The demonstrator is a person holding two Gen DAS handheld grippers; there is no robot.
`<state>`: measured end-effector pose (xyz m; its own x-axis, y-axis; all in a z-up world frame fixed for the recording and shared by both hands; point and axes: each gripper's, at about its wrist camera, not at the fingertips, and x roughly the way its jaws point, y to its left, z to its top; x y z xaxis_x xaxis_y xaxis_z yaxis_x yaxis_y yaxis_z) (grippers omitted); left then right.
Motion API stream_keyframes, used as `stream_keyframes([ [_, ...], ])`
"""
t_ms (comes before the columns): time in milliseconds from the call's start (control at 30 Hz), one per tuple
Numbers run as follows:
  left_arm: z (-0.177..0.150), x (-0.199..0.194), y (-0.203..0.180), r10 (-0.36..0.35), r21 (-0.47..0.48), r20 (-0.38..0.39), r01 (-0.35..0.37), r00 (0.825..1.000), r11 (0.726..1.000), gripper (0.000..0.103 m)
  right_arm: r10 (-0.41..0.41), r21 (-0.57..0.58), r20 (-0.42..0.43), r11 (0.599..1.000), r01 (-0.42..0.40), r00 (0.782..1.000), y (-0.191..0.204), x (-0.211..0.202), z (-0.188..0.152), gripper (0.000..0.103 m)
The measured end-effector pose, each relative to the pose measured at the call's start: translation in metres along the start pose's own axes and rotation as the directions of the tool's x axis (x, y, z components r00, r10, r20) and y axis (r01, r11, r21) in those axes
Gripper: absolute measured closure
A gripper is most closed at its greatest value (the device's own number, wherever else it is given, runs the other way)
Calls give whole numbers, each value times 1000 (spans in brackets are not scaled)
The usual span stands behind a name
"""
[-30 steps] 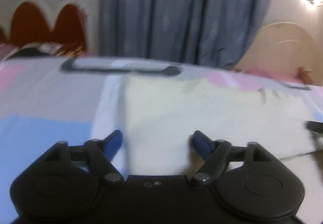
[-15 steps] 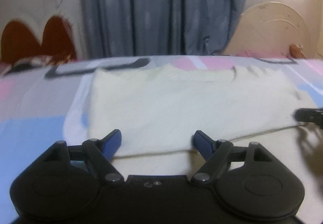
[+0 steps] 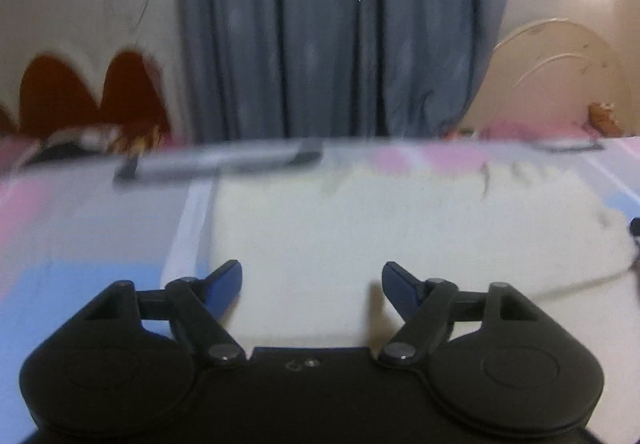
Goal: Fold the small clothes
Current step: 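Smooth the folded sweater with both grippers open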
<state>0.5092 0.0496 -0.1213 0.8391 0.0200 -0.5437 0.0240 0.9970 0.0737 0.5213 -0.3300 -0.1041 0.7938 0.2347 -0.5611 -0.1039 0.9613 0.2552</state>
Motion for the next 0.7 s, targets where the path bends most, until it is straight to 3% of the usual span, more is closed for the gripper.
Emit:
stream_keyframes([
  [133, 29, 36, -1, -40, -24, -16, 39, 999, 999, 23, 12, 15, 13, 1000, -13, 1000, -5, 10, 10, 98],
  [233, 35, 74, 4, 26, 10, -68, -25, 997, 1000, 21, 50, -9, -21, 999, -50, 999, 1, 32, 19, 98],
  [300, 26, 96, 19, 117, 8, -117, -117, 986, 993, 2, 53, -12, -36, 998, -54, 998, 2, 43, 22, 98],
  [333, 25, 97, 30, 115, -59, -124, -123, 986, 991, 1, 52, -13, -36, 999, -52, 998, 2, 45, 24, 98],
  [367, 25, 96, 42, 112, -136, -138, -131, 984, 982, 2, 54, -13, -31, 998, -54, 998, 1, 45, 25, 98],
  [433, 22, 89, 49, 133, -146, -131, -152, 982, 978, 4, 44, -15, -10, 999, -44, 999, -1, 38, 25, 98],
  [533, 17, 61, 43, 135, -139, -96, -147, 986, 979, 22, 39, 7, 15, 999, -40, 999, -5, 25, 23, 98],
  [633, 5, 12, 17, 94, -110, 12, -92, 995, 990, 11, 71, -1, 36, 997, -71, 997, -3, 9, 19, 98],
  [700, -6, -1, -3, 28, -78, 29, -26, 999, 997, 5, 119, -19, 21, 993, -119, 993, 4, 4, 11, 98],
])
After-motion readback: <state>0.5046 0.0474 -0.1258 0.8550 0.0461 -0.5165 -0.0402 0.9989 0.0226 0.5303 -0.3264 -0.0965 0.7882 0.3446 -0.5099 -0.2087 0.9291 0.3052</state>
